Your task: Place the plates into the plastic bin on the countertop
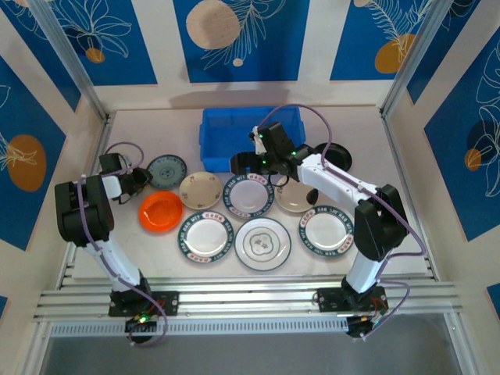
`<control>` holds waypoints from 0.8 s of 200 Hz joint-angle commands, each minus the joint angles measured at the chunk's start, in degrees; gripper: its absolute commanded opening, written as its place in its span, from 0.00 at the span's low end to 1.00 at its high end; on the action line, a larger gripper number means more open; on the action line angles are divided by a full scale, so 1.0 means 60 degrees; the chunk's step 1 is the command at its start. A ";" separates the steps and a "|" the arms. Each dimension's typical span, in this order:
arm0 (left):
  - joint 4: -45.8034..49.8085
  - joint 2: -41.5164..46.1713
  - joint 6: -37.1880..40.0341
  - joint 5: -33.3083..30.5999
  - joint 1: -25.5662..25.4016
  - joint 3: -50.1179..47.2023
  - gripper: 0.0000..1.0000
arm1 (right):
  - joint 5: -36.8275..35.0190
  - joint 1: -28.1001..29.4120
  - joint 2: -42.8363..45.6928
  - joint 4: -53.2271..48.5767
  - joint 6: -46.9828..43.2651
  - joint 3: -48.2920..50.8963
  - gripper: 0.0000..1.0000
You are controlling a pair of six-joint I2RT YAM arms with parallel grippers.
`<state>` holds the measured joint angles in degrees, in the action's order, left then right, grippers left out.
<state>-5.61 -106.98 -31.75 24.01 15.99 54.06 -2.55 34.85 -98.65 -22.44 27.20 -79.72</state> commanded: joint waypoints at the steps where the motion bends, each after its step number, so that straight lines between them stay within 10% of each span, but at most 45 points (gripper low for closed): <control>1: -0.0207 -0.0162 -0.0154 0.0146 -0.0109 0.0095 0.18 | 0.0117 -0.0064 -0.0091 -0.0184 0.0079 -0.0050 0.90; 160: 0.0213 0.2768 -0.0511 -0.0593 -0.0220 -0.0132 0.00 | -0.0151 -0.0391 0.0904 -0.0220 0.0260 0.0223 0.90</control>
<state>-6.74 -98.37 -34.48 22.68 15.79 51.94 -2.96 33.76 -97.73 -23.03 28.64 -78.24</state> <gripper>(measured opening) 0.065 0.905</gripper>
